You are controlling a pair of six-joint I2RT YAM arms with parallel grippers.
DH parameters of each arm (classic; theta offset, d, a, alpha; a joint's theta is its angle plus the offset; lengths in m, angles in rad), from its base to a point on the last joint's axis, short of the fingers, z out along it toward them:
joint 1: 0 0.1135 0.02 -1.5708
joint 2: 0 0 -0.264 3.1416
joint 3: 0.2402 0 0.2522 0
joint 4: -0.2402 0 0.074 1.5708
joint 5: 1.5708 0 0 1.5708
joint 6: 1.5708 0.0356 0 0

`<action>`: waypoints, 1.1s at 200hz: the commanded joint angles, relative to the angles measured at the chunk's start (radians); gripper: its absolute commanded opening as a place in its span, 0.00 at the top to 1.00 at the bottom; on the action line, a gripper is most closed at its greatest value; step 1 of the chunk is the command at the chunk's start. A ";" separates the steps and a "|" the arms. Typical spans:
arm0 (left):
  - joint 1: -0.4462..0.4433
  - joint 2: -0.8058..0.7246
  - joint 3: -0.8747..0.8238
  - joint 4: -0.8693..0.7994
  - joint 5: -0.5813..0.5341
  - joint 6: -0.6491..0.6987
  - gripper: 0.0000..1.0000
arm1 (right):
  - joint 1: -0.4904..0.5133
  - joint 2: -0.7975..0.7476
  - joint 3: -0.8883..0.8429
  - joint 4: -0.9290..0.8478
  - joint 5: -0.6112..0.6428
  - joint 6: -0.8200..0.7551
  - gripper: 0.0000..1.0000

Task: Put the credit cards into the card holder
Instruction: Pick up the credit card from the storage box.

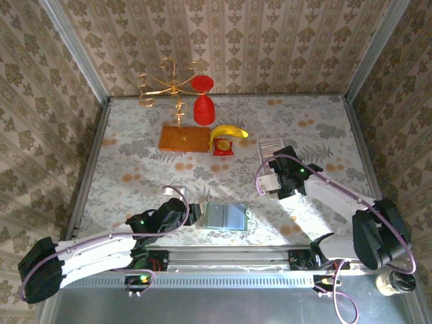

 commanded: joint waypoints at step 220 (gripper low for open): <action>0.001 -0.025 -0.035 0.040 0.038 -0.066 0.48 | 0.000 -0.096 -0.018 -0.039 0.011 -0.012 0.78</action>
